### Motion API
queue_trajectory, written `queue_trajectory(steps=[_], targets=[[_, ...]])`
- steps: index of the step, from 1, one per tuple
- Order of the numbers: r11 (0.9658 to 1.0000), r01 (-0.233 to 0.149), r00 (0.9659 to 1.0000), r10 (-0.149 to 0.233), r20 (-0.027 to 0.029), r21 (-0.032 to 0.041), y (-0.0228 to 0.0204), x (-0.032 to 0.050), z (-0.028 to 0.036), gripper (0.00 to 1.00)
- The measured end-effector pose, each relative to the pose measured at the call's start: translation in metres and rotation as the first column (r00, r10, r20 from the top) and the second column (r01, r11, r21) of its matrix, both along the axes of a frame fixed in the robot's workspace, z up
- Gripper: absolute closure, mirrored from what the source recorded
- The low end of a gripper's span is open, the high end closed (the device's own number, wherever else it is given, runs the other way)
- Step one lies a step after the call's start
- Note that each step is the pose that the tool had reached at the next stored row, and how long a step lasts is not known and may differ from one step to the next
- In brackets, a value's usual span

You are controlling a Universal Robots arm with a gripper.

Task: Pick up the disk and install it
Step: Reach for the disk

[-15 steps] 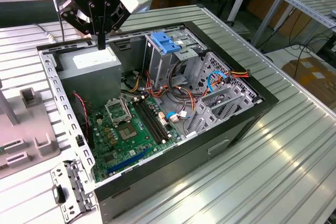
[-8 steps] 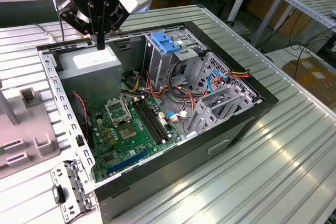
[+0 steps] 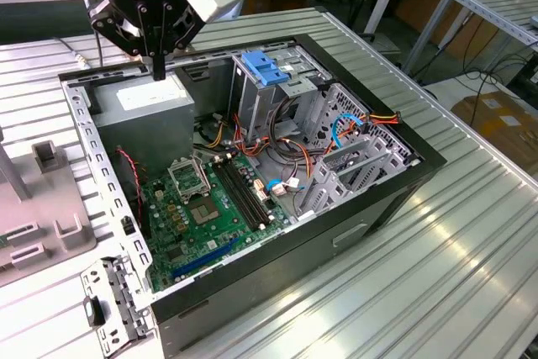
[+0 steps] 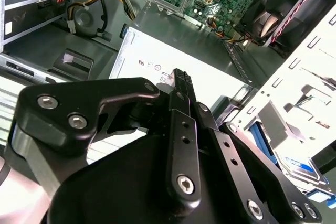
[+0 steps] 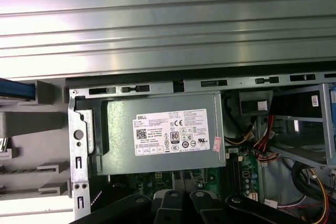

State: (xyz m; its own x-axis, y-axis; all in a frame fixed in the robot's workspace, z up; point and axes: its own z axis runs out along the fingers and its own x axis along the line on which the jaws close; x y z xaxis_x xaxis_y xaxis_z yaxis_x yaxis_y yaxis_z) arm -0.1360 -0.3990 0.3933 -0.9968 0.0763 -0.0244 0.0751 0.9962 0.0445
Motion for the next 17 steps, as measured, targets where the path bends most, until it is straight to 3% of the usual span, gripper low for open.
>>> queue_trajectory(steps=[17], targets=[[1.0,0.0,1.0,0.0,0.0,-0.0001,0.0,-0.0087,0.0,0.89]])
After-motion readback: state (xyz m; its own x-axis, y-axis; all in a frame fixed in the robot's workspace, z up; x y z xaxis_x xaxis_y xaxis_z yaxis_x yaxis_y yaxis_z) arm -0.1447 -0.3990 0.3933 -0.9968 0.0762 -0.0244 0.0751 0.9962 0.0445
